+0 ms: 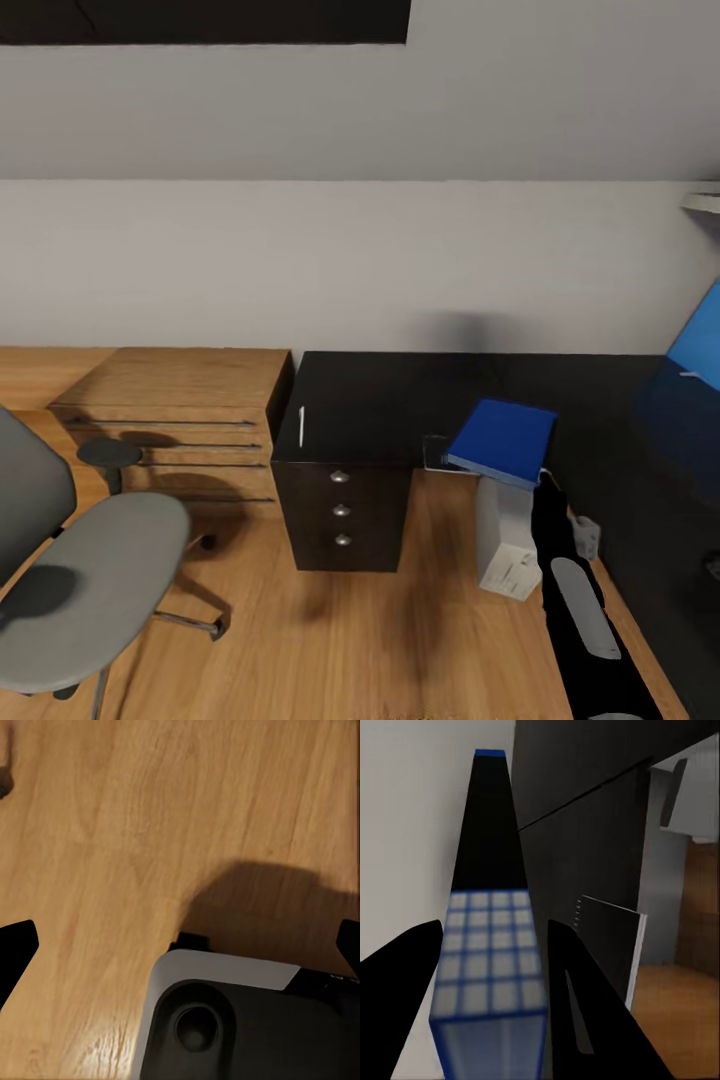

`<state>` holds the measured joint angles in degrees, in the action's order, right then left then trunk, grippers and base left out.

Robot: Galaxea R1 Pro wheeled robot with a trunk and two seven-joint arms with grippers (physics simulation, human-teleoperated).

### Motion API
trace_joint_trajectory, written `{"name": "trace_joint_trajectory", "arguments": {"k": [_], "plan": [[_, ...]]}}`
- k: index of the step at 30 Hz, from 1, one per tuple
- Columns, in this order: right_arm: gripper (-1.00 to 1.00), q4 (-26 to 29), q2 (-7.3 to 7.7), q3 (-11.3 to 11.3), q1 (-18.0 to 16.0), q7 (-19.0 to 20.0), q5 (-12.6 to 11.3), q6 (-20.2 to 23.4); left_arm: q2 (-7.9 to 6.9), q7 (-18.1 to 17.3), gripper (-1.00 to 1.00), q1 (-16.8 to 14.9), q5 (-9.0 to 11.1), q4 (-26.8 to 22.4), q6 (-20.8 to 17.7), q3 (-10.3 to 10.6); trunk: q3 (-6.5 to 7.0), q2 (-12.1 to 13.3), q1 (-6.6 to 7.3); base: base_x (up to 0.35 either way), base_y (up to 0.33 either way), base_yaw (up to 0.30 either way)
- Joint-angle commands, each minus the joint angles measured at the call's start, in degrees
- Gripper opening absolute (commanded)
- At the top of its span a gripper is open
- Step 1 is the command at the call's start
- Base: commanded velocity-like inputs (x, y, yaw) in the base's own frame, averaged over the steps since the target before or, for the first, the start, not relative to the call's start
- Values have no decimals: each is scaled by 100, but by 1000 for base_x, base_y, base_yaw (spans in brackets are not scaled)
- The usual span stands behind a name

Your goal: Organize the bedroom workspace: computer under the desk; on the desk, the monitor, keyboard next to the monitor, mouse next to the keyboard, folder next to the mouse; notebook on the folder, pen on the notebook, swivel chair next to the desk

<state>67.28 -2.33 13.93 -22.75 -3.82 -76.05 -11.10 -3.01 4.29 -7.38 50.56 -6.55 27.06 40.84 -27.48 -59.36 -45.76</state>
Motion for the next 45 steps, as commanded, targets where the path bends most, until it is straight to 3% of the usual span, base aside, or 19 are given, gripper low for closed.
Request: {"name": "trace_joint_trajectory", "arguments": {"k": [1, 7, 11, 28, 45], "plan": [[-100, -210, -4, -1, -206, -14, -38, -140, 0, 45, 100, 0, 9, -12, 10, 51, -13, -4, 0, 0, 0, -184], [-100, -1286, 18, 3, -1162, -7, -19, -515, 95, 45, 100, 0, 11, -13, 19, 50, -52, -4, 0, 0, 0, -184], [-100, -1575, 17, 36, -1433, -1, -38, -760, 115, 54, 100, 0, 13, -13, 36, 25, -78, -4, 0, 0, 0, -185], [-100, -1710, 15, 58, -1434, -5, -42, -773, 116, 54, 100, 0, 15, -13, 36, 20, -151, -4, 0, 0, 0, -217], [-100, -1694, 30, 49, -1428, 12, 21, -801, 116, 54, 100, 0, 6, -13, 36, 20, -46, -4, 0, 0, 0, -158]]}}
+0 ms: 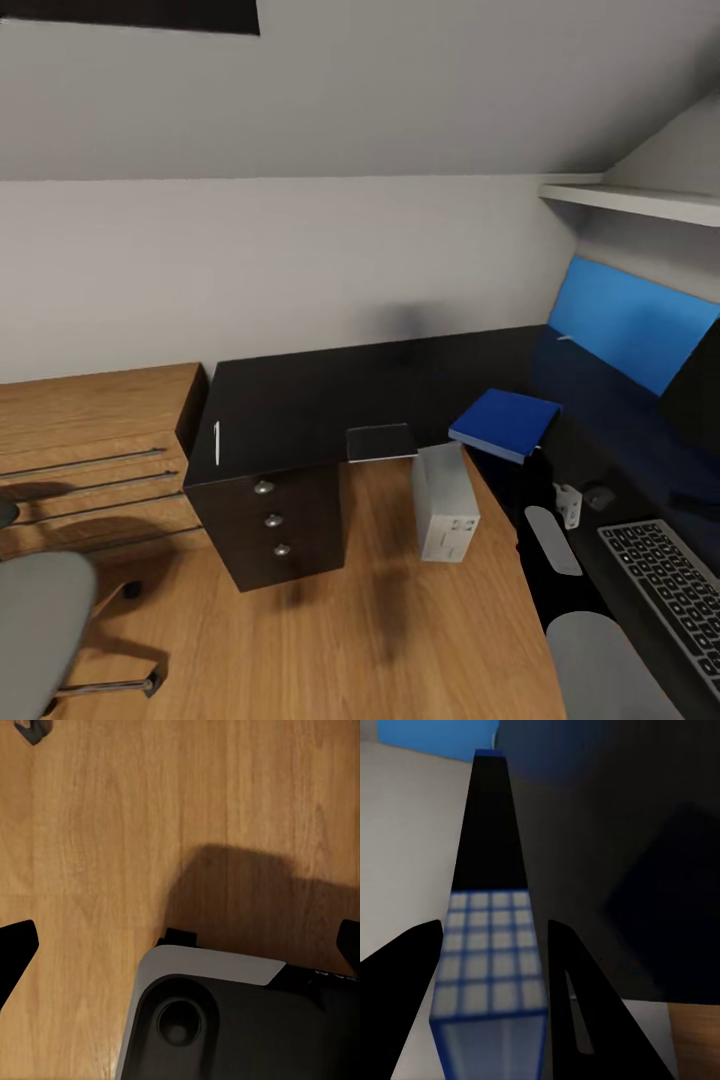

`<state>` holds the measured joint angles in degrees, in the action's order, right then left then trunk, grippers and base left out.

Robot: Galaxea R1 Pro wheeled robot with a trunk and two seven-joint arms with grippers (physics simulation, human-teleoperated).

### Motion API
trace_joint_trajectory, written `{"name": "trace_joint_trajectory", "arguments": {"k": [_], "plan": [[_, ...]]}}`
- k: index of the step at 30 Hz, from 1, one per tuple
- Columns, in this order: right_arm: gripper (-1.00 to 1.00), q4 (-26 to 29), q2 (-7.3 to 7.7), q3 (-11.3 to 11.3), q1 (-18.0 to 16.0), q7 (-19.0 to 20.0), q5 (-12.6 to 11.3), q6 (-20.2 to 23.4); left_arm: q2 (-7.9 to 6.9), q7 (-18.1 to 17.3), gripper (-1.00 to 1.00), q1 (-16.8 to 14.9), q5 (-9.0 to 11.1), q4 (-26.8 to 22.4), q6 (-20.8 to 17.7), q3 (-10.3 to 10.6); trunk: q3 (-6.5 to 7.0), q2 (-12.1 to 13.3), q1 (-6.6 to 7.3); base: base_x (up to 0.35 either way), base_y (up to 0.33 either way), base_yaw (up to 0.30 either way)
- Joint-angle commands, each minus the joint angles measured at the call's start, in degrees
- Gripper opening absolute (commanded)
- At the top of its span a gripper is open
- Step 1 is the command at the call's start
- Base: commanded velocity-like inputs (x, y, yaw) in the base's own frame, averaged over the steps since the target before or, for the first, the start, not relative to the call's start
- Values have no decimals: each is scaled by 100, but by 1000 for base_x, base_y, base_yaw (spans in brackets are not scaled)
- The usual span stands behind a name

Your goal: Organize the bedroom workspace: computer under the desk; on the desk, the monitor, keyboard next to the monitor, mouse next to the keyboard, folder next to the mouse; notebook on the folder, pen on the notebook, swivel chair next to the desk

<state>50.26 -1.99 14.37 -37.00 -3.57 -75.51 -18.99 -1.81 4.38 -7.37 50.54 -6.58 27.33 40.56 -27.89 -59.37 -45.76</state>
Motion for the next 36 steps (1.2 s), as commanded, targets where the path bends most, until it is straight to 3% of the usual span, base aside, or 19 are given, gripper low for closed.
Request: {"name": "trace_joint_trajectory", "arguments": {"k": [1, 7, 8, 13, 18, 21, 36], "plan": [[-100, 9, -3, 5, -2, -10, -30, -14, -3, 46, 100, -1, 9, -10, 9, 49, 4, -4, 0, 0, 0, -6], [-100, 10, -2, 1, 8, 306, -31, -14, -5, 46, 100, -1, 10, -10, 9, 41, 46, -4, 0, 0, 0, -1], [-100, 9, -3, -3, 15, 946, -44, 20, -4, 46, 100, -1, 16, -10, 9, 37, 47, -4, 0, 0, 0, 0], [-100, 1, -21, -4, 24, 1524, -65, 36, -14, 51, 100, -1, 39, -10, 9, 4, 49, -4, 0, 0, 0, 0], [-100, -3, -32, -5, 26, 1603, -59, 14, -20, 47, 100, -1, 181, -10, 9, -274, 62, -4, 0, 0, 0, 0], [-100, -2, -30, -6, 26, 1609, -55, 11, -19, 46, 100, -1, 199, -10, 9, -328, 82, -4, 0, 0, 0, 0], [-100, -6, -21, -5, 26, 1605, -51, 5, -5, 42, 100, -1, 191, -10, 130, -331, 214, -4, 0, 49, 0, 0]]}}
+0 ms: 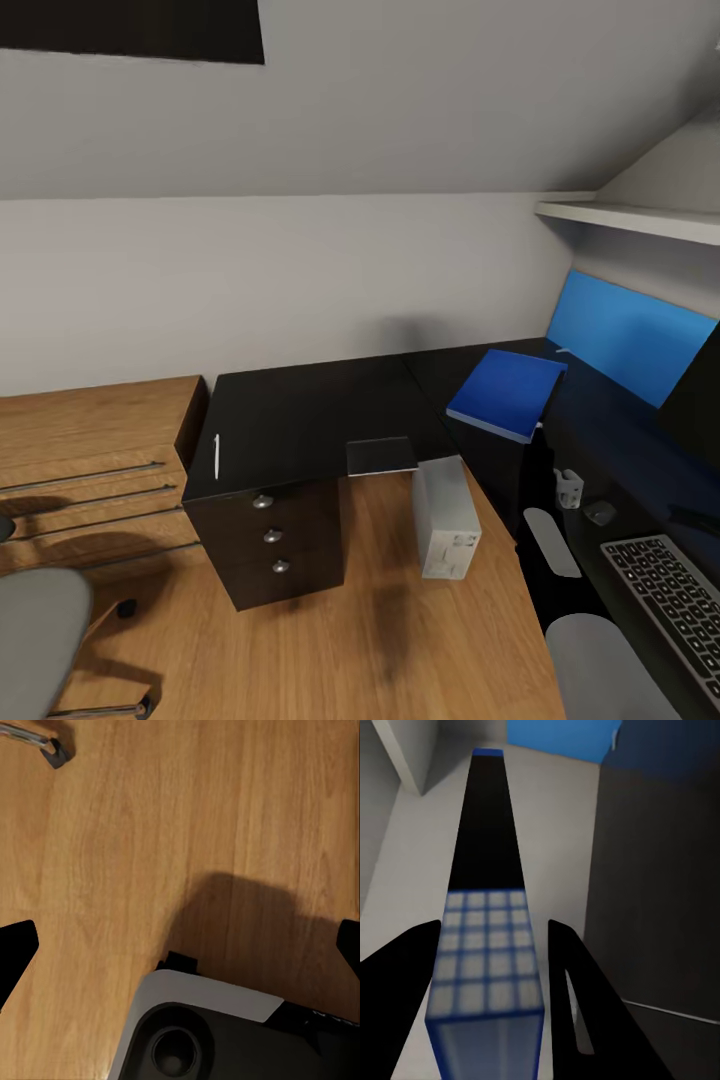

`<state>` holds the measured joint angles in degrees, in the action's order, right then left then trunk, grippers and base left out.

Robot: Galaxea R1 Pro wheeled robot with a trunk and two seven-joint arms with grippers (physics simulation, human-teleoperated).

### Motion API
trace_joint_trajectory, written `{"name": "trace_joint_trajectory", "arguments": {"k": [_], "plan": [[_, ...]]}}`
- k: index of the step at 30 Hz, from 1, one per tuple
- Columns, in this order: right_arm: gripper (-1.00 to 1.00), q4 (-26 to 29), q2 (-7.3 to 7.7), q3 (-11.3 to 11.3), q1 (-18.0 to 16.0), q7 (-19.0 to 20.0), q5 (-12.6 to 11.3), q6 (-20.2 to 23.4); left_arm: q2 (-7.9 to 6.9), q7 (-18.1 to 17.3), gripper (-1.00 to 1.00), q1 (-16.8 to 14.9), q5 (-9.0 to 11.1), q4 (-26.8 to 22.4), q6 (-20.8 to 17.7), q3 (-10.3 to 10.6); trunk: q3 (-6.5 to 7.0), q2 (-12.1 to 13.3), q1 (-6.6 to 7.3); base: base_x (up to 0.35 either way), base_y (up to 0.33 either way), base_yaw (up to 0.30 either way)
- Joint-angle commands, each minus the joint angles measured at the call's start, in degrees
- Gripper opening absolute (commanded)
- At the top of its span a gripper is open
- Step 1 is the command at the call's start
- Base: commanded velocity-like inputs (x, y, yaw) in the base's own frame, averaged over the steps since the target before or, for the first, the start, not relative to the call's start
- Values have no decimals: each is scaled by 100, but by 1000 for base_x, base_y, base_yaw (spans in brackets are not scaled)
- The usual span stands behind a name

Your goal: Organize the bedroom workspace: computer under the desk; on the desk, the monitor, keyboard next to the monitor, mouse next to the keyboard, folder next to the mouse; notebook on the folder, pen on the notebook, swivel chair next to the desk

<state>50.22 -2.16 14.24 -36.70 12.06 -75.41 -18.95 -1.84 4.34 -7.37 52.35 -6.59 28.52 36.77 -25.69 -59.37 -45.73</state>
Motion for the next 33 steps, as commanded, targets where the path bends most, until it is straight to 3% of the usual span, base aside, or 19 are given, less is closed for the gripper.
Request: {"name": "trace_joint_trajectory", "arguments": {"k": [1, 13, 21, 33], "plan": [[-100, -2, -4, 9, -4, 36, -61, -1, -2, 44, 100, -1, 7, -9, 37, 52, 4, -3, -3, 280, 0, 0], [-100, -301, 7, 26, -10, -349, -75, -52, -1, 48, 100, -1, 25, -9, 78, 50, 113, -3, -3, 127, -15, 0], [-100, -426, 5, 27, -13, -361, -79, -350, -1, 49, 100, -1, 21, -9, 79, 50, 187, -3, -3, 1, 0, 0], [-100, -462, -6, 26, -13, -362, -95, -389, -1, 43, 100, -1, 21, -9, 83, 50, 298, -3, -3, 0, 0, 0]]}}
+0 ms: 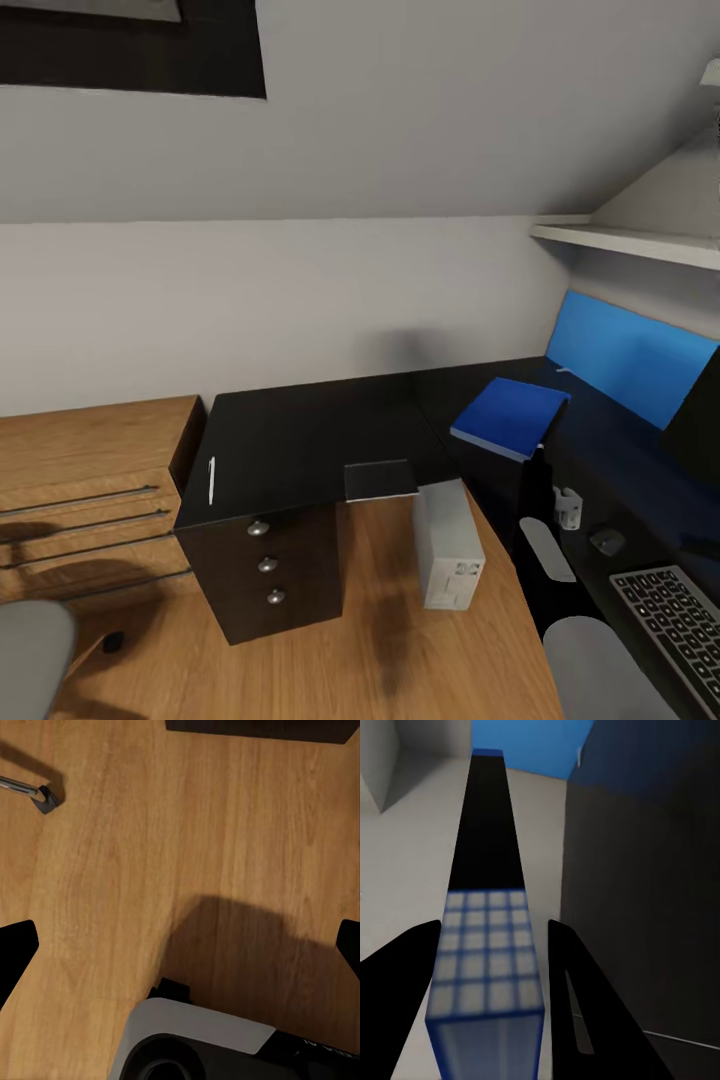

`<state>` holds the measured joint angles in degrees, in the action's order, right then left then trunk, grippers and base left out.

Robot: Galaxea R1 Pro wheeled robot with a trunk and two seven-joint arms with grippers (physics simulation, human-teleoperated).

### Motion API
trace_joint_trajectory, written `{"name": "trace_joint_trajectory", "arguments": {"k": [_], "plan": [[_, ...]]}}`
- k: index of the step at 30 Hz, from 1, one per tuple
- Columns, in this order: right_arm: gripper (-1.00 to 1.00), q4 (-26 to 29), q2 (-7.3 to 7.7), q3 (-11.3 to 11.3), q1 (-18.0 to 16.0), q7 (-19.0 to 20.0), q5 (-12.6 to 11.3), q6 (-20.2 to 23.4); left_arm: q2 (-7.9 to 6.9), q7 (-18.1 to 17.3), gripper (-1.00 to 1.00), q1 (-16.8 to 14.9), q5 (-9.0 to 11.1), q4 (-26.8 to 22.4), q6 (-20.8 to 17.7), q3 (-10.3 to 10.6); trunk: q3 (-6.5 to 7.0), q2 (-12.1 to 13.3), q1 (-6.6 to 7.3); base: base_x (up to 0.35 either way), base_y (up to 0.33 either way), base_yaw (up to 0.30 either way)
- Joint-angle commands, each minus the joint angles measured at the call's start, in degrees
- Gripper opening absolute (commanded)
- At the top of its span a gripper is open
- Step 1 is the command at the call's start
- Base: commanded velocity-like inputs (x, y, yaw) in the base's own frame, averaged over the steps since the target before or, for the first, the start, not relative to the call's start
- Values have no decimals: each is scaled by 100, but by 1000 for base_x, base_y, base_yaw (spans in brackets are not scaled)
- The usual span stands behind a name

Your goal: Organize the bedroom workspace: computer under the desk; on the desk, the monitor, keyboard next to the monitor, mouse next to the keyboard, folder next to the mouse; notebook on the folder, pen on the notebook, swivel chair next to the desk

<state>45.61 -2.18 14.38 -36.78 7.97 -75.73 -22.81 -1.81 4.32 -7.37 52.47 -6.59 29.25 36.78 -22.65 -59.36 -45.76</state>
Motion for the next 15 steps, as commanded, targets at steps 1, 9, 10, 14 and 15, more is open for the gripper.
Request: {"name": "trace_joint_trajectory", "arguments": {"k": [1, 9, 10, 14, 15], "plan": [[-100, -4, -7, 12, -4, 46, -63, -3, -3, 44, 100, -1, 9, -9, 10, 49, 3, -4, 0, 0, 0, 0], [-100, 5, -17, 19, -4, 48, -70, -5, -3, 48, 100, -1, 2, -9, 11, 50, 75, -4, 0, 0, 0, 3], [-100, 6, -18, 20, -4, 51, -71, -3, -3, 47, 100, -1, 2, -9, 11, 50, 80, -4, 0, 0, 0, 40], [-100, 19, -3, 15, -4, 67, -73, 6, -3, 46, 100, -1, 2, -9, 11, 49, 90, -4, 0, 0, 0, 21], [-100, 25, 2, 12, -4, 69, -73, 14, -3, 46, 100, -1, 2, -9, 12, 49, 91, -4, 0, 0, 0, 9]]}}
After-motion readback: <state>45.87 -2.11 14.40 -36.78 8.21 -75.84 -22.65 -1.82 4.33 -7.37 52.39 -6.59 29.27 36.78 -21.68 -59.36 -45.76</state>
